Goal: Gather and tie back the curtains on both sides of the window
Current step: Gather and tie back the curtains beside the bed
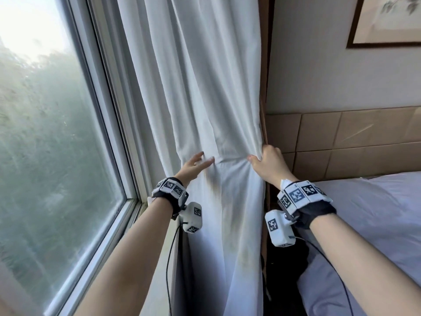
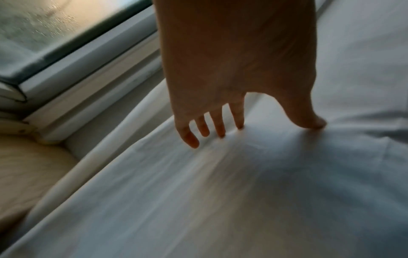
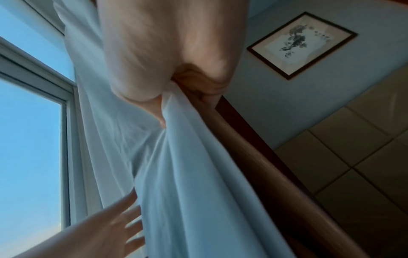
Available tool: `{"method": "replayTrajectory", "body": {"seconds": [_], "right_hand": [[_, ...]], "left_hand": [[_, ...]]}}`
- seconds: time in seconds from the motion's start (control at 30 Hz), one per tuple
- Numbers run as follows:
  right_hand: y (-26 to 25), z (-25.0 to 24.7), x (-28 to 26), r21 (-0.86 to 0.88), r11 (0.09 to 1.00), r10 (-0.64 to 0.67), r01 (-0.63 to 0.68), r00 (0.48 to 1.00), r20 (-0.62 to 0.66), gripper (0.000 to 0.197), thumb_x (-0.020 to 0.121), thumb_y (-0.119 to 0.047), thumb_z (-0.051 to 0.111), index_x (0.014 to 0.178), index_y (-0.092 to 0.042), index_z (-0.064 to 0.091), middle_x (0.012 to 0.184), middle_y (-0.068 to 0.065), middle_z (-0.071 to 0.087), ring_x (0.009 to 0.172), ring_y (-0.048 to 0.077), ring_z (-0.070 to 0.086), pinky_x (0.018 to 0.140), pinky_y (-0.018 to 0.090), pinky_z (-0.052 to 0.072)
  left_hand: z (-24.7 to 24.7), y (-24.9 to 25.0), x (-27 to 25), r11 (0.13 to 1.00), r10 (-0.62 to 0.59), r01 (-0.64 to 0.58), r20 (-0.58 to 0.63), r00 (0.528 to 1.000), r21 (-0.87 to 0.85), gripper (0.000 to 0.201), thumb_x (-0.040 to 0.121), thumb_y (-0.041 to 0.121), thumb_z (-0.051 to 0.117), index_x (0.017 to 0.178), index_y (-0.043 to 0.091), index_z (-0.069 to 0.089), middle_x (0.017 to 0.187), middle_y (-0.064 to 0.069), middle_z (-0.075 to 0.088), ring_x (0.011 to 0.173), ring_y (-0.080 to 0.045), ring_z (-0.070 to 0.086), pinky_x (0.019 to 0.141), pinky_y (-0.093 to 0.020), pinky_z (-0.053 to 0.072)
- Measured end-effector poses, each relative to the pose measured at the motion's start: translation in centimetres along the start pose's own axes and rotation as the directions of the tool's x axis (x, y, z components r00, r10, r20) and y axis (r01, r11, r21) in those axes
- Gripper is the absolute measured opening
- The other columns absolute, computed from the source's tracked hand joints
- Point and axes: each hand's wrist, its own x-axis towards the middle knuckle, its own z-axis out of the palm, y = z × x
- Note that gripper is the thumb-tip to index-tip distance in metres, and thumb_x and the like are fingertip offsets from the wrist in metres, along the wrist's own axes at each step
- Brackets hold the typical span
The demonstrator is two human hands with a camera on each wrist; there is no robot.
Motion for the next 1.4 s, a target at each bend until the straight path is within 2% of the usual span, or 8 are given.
{"method": "replayTrajectory", "body": {"seconds": [0.23,0.43,0.63,0.7,0.77,1.0,1.17,1.4], "right_hand": [[-0.1,-0.7,0.0,0.127,0.992,0.022,-0.024,1.000,0.018,0.025,0.088,-0.020,0.064,0.104,-0.001,0.067,0.107,0.015,0.068,0.107,0.031,0.059,0.090,0.033,0.048],[0.2,-0.6,0.2,0.158,0.986,0.056,-0.059,0.998,0.023,0.026,0.085,-0.022,0.065,0.104,-0.004,0.068,0.104,0.014,0.070,0.103,0.032,0.063,0.091,0.040,0.051],[0.2,-0.5,0.1,0.210,0.976,0.044,-0.050,0.998,0.033,0.023,0.087,-0.019,0.066,0.106,-0.006,0.067,0.107,0.011,0.069,0.103,0.029,0.063,0.093,0.039,0.050],[0.4,-0.5,0.2,0.220,0.974,0.046,-0.052,0.998,0.036,0.025,0.086,-0.020,0.066,0.108,-0.007,0.067,0.109,0.011,0.069,0.104,0.028,0.063,0.094,0.040,0.050],[0.7,-0.5,0.4,0.228,0.972,0.056,-0.063,0.998,0.038,0.027,0.086,-0.021,0.066,0.110,-0.008,0.067,0.109,0.010,0.069,0.105,0.028,0.063,0.095,0.040,0.050],[0.9,-0.5,0.6,0.184,0.982,0.045,-0.049,0.999,0.030,0.030,0.086,-0.024,0.064,0.111,-0.006,0.066,0.109,0.012,0.068,0.105,0.030,0.062,0.094,0.042,0.050],[0.3,-0.6,0.7,0.031,0.998,0.057,-0.056,0.998,-0.030,0.026,0.088,-0.023,0.059,0.105,-0.004,0.064,0.109,0.023,0.064,0.107,0.042,0.057,0.090,0.040,0.049],[-2.9,1.9,-0.7,-0.334,0.942,-0.077,0.033,0.990,-0.118,0.026,0.080,-0.001,0.052,0.105,0.002,0.058,0.099,0.030,0.062,0.094,0.047,0.060,0.074,0.044,0.049]], "left_hand": [[2.3,1.6,0.8,0.989,0.013,0.012,0.170,0.985,-0.149,0.070,0.085,0.040,0.067,0.144,0.018,0.036,0.146,-0.002,0.041,0.132,-0.017,0.040,0.111,-0.046,0.033],[4.0,3.1,0.0,0.983,-0.017,0.059,0.233,0.972,-0.176,0.028,0.101,0.009,0.035,0.099,0.016,0.062,0.093,0.002,0.062,0.090,-0.013,0.055,0.082,-0.028,0.044],[5.5,3.8,-1.7,0.969,-0.032,0.121,0.380,0.925,-0.214,0.045,0.086,0.038,0.054,0.121,0.011,0.058,0.123,-0.003,0.063,0.105,-0.014,0.052,0.088,-0.023,0.036],[5.4,4.1,-1.2,0.979,-0.012,0.082,0.350,0.937,-0.185,0.028,0.100,0.017,0.038,0.110,0.002,0.059,0.073,0.016,0.072,0.064,0.008,0.058,0.061,-0.005,0.039],[5.4,4.6,-1.3,0.990,-0.002,0.038,0.250,0.968,-0.139,0.053,0.102,-0.001,0.024,0.068,0.006,0.065,0.039,0.007,0.054,0.036,0.002,0.050,0.041,-0.007,0.036],[2.8,4.0,-0.3,0.979,0.203,-0.203,0.028,0.979,-0.017,0.033,0.083,0.000,0.060,0.053,0.015,0.056,0.058,-0.003,0.046,0.061,-0.016,0.048,0.065,-0.027,0.046],[1.1,3.5,-1.3,0.921,0.369,-0.328,-0.205,0.906,0.209,0.049,0.080,0.022,0.075,0.047,0.018,0.039,0.049,0.009,0.029,0.052,-0.010,0.027,0.052,-0.024,0.022],[4.3,1.9,-6.3,0.723,0.669,-0.500,-0.303,0.679,0.476,0.027,0.093,0.013,0.050,0.069,0.011,0.037,0.065,-0.001,0.041,0.062,-0.020,0.042,0.061,-0.035,0.038]]}}
